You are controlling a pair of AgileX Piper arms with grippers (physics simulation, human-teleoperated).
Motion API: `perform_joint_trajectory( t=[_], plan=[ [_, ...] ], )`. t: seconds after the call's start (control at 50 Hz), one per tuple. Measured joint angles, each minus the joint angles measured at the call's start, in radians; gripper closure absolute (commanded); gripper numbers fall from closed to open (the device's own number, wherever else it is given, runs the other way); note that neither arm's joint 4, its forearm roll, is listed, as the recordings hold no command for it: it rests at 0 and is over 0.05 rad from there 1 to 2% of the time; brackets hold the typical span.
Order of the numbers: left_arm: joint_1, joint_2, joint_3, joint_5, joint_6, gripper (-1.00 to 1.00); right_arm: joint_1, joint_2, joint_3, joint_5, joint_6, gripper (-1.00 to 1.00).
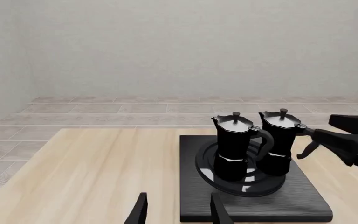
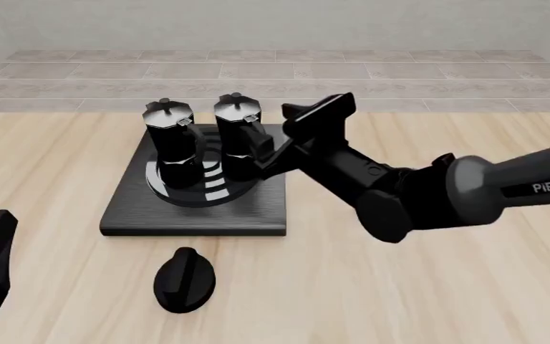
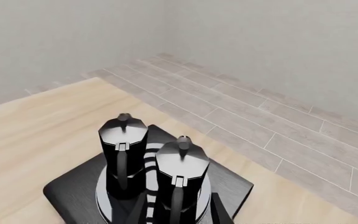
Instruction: Put both moka pots on the stove.
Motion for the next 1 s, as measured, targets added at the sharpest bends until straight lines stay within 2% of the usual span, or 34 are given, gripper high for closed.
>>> perform_joint_trajectory(
  t=[0.48, 1.0],
  plan=[
    [0.0, 0.0, 0.0, 0.0, 0.0, -1.0, 0.008, -0.136, 0.073, 0.064, 0.008, -1.0],
    [0.0, 0.0, 0.0, 0.0, 0.0, -1.0, -0.006, -0.227, 0.101, 0.1, 0.0, -1.0]
  ],
)
